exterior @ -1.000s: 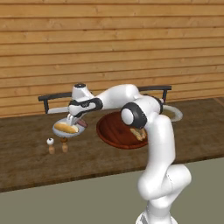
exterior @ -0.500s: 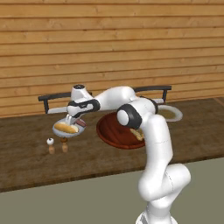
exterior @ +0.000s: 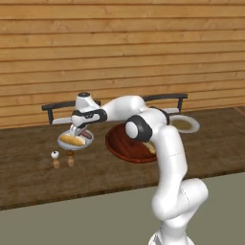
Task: Place one bun and one sausage from the bowl on each plate.
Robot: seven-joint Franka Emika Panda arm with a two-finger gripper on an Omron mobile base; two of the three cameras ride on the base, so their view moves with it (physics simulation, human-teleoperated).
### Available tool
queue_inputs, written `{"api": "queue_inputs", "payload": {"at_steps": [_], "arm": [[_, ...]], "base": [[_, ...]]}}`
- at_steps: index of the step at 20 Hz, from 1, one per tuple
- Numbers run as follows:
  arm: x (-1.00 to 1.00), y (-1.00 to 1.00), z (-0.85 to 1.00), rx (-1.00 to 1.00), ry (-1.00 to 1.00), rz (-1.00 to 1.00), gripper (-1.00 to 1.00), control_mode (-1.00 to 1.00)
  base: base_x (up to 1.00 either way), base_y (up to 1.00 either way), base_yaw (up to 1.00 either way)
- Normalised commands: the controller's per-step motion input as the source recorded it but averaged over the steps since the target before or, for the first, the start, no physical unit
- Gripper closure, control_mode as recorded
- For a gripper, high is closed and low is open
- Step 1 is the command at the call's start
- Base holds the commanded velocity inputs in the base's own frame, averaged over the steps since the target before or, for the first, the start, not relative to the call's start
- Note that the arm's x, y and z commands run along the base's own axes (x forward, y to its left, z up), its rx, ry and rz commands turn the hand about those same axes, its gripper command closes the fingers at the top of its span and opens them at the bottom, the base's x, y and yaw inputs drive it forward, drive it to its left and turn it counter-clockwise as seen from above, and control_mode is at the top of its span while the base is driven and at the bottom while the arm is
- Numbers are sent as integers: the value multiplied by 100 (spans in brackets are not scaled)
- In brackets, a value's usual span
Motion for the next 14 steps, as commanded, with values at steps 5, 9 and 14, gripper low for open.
{"api": "queue_inputs", "payload": {"at_steps": [5,9,14], "arm": [[4,0,4,0,0,0,-100,-100],[-18,-19,34,0,0,0,-100,-100],[-95,-93,25,0,-2,-2,-100,-100]], "base": [[0,0,0],[0,0,0],[0,0,0]]}}
